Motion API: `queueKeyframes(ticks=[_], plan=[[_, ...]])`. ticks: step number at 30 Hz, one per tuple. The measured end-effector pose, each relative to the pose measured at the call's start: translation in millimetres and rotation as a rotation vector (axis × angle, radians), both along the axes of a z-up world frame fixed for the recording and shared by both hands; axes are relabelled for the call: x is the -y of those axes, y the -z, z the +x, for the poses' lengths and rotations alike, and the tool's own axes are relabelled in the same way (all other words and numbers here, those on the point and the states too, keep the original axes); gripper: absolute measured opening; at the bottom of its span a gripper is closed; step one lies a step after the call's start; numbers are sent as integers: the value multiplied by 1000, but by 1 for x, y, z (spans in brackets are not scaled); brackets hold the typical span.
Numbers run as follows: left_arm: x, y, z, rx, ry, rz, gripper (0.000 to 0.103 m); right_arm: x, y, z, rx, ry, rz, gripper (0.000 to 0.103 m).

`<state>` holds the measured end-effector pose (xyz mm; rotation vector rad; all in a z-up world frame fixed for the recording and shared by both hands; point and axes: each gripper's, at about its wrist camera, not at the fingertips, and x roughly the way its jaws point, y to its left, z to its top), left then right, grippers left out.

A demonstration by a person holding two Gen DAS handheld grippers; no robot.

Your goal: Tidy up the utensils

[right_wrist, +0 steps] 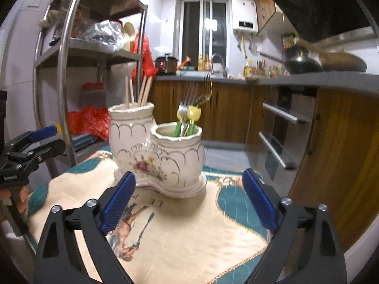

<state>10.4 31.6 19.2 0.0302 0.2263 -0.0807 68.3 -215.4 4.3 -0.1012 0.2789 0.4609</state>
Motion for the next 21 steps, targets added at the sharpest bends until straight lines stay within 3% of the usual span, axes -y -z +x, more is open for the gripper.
queueKeyframes(ticks=[5,21], plan=[[-2,1,-1,14,-12,-29,97,1,0,-5,38,14,26,96],[17,2,-4,53,-42,73,97,5,-2,-6,45,26,53,98]])
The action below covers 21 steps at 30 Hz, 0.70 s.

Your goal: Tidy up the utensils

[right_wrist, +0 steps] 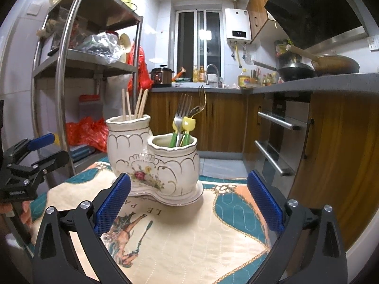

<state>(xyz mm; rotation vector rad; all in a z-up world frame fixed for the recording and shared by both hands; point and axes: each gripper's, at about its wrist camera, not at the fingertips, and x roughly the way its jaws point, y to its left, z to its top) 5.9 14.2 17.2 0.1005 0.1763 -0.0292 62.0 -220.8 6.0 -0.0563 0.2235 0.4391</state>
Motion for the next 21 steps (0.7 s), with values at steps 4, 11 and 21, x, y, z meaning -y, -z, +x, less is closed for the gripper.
queueKeyframes(ticks=[4,11,21], plan=[[-2,-1,1,-4,2,-8,98,-2,0,-3,17,-5,-4,98],[-11,-1,19,-39,-29,-67,97,-2,0,-4,20,-4,-4,98],[-10,-1,14,-8,-34,-60,97,-2,-1,-6,33,-10,-2,98]])
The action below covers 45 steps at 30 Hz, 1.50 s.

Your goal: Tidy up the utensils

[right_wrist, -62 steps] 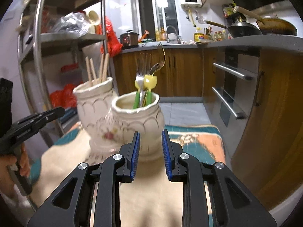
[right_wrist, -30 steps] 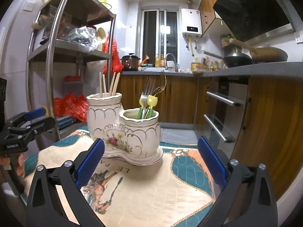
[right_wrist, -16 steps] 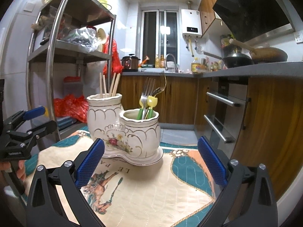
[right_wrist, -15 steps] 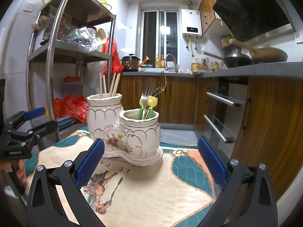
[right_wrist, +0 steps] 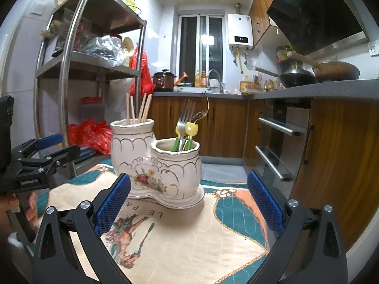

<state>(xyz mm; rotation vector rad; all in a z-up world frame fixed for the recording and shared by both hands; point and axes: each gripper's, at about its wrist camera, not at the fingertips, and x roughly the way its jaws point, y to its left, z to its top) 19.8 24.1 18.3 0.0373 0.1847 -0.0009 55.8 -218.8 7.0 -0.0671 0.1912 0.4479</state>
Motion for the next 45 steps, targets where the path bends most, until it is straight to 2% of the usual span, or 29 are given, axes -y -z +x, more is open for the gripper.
queueKeyframes(ticks=[9,45], plan=[[1,-1,-1,-1,1,6,97,-2,0,5,-23,-8,-3,98],[0,-1,0,4,-18,5,98,-1,1,7,-22,-2,-3,98]])
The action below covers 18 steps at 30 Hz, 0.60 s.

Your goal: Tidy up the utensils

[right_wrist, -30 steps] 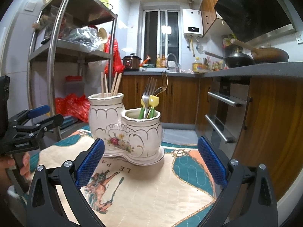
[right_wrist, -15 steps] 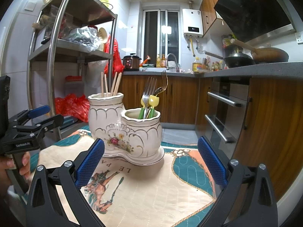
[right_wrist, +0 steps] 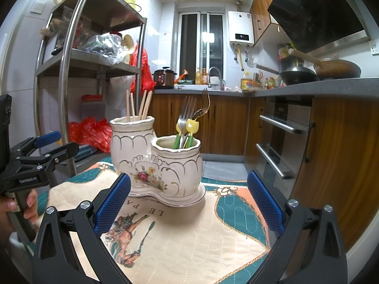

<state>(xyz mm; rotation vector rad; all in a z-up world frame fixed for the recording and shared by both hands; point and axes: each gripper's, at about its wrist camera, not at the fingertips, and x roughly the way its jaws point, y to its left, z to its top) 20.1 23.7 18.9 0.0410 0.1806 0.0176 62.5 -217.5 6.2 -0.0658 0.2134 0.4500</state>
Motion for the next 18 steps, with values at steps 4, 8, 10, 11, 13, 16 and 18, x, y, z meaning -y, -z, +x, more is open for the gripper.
queueKeyframes(ticks=[4,8,10,11,13,16,18], plan=[[1,-1,-2,3,8,2,97,0,0,0,-1,2,1,98],[2,-1,-3,4,14,5,97,0,0,1,0,2,1,98],[2,0,-2,-1,15,2,97,0,0,1,-2,2,0,98],[2,0,-2,-3,15,0,97,0,0,0,-2,2,1,98],[2,-1,-2,-1,15,1,97,0,0,0,0,2,1,98],[1,-1,-1,2,15,3,97,0,0,0,1,2,1,98],[1,-1,-1,1,15,3,97,0,0,1,1,3,1,98]])
